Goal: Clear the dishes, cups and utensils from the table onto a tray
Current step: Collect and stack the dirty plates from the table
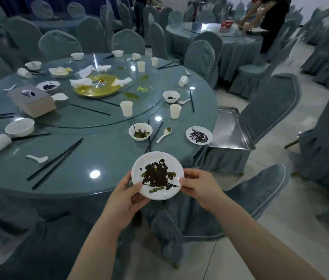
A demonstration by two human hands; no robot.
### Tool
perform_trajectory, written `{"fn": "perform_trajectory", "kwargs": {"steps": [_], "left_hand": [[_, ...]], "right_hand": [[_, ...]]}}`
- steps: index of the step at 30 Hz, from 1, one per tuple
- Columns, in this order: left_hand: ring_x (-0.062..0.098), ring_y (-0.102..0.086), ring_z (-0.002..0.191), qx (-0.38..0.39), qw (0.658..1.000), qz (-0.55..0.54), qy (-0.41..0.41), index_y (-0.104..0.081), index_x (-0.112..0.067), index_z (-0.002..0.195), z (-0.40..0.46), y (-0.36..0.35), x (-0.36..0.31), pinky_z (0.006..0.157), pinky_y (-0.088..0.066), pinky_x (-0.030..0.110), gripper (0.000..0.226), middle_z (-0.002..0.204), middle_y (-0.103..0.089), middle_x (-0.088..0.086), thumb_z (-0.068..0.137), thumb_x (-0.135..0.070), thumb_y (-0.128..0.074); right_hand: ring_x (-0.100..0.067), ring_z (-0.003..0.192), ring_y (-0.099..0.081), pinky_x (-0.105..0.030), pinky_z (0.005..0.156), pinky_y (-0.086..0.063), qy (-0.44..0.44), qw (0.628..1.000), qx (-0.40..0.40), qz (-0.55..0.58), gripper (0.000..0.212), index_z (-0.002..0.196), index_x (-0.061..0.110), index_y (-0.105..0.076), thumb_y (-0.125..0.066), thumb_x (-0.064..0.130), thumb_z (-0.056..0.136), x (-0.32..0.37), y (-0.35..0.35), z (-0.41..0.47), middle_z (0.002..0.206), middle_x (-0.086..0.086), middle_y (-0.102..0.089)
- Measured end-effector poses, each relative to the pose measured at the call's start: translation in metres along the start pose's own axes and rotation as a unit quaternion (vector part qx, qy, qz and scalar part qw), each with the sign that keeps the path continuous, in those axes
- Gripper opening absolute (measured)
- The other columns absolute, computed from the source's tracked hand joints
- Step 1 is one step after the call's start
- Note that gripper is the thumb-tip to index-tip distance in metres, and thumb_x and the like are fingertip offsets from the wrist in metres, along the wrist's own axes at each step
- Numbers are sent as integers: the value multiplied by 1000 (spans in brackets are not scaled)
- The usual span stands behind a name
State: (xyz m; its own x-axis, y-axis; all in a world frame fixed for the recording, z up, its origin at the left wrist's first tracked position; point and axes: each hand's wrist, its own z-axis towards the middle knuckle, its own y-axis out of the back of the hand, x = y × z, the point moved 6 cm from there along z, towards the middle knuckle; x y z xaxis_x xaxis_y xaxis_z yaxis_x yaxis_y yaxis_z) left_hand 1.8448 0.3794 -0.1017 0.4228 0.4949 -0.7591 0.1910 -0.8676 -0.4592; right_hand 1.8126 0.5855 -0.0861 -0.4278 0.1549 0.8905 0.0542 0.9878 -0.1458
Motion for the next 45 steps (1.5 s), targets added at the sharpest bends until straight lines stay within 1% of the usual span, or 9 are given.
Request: {"fn": "perform_trajectory", "kwargs": {"steps": [6, 17, 20, 24, 29, 31, 37, 41, 45], "left_hand": [[21, -73, 82, -16, 1000, 0, -5, -55, -32, 121, 66, -19, -15, 63, -59, 32, 39, 100, -74, 6, 94, -4, -53], [16, -71, 71, 19, 1000, 18, -3, -59, -30, 116, 239, -43, -96, 62, -59, 29, 38, 95, -74, 3, 95, -1, -49], [14, -69, 68, 24, 999, 33, -7, -59, -26, 118, 276, -44, -117, 64, -60, 30, 36, 93, -73, 0, 94, -2, -49], [15, -70, 66, 18, 1000, 19, -4, -58, -25, 117, 306, -37, -127, 60, -59, 29, 35, 89, -75, 0, 94, -1, -48], [15, -70, 65, 6, 1000, 23, 13, -60, -27, 113, 332, -27, -123, 55, -57, 26, 34, 88, -75, 1, 94, -1, -47], [15, -70, 65, 1, 999, 26, 20, -60, -27, 114, 338, -23, -118, 54, -57, 26, 35, 89, -75, 1, 94, -1, -47], [18, -71, 71, 1, 998, 46, 34, -57, -26, 122, 347, -21, -109, 63, -60, 31, 37, 98, -73, 3, 95, -2, -48], [15, -70, 68, 2, 998, 46, 32, -61, -30, 111, 341, -27, -105, 59, -58, 27, 35, 95, -72, 2, 95, -2, -48], [12, -69, 64, 0, 998, 52, 28, -60, -31, 108, 325, -35, -97, 54, -56, 25, 36, 86, -73, -2, 95, -1, -46]], "right_hand": [[-19, 78, -68, -24, 62, -54, -35, 999, -27, 5, 12, 104, 10, -63, -59, 13, 93, 16, 24, 69, 92, -10, -72], [-10, 41, -58, -16, 39, -45, -113, 968, -218, 52, 9, 97, 7, -58, -59, 16, 93, 16, 98, 233, 76, -9, -66], [-12, 40, -55, -16, 35, -43, -136, 955, -254, 63, 24, 105, 0, -57, -58, 22, 94, 12, 113, 267, 76, -13, -63], [-23, 62, -57, -18, 38, -49, -154, 936, -299, 100, 23, 102, 3, -54, -57, 25, 95, 3, 123, 293, 89, -19, -62], [-18, 39, -58, -18, 34, -47, -170, 915, -345, 120, 12, 87, -1, -54, -57, 9, 94, -2, 133, 316, 61, -14, -62], [-11, 28, -52, -14, 30, -40, -174, 915, -347, 114, 16, 77, 1, -54, -57, 4, 92, -5, 132, 323, 45, -7, -59], [-18, 49, -64, -17, 38, -46, -151, 929, -306, 144, 6, 96, 3, -52, -46, 2, 94, 3, 121, 329, 74, -15, -64], [-16, 49, -65, -19, 42, -49, -96, 948, -257, 164, 11, 103, 2, -49, -46, -1, 93, 25, 108, 318, 75, -18, -64], [-18, 54, -63, -22, 46, -49, -66, 968, -196, 142, 7, 89, 5, -49, -50, -2, 90, 53, 86, 292, 66, -14, -67]]}}
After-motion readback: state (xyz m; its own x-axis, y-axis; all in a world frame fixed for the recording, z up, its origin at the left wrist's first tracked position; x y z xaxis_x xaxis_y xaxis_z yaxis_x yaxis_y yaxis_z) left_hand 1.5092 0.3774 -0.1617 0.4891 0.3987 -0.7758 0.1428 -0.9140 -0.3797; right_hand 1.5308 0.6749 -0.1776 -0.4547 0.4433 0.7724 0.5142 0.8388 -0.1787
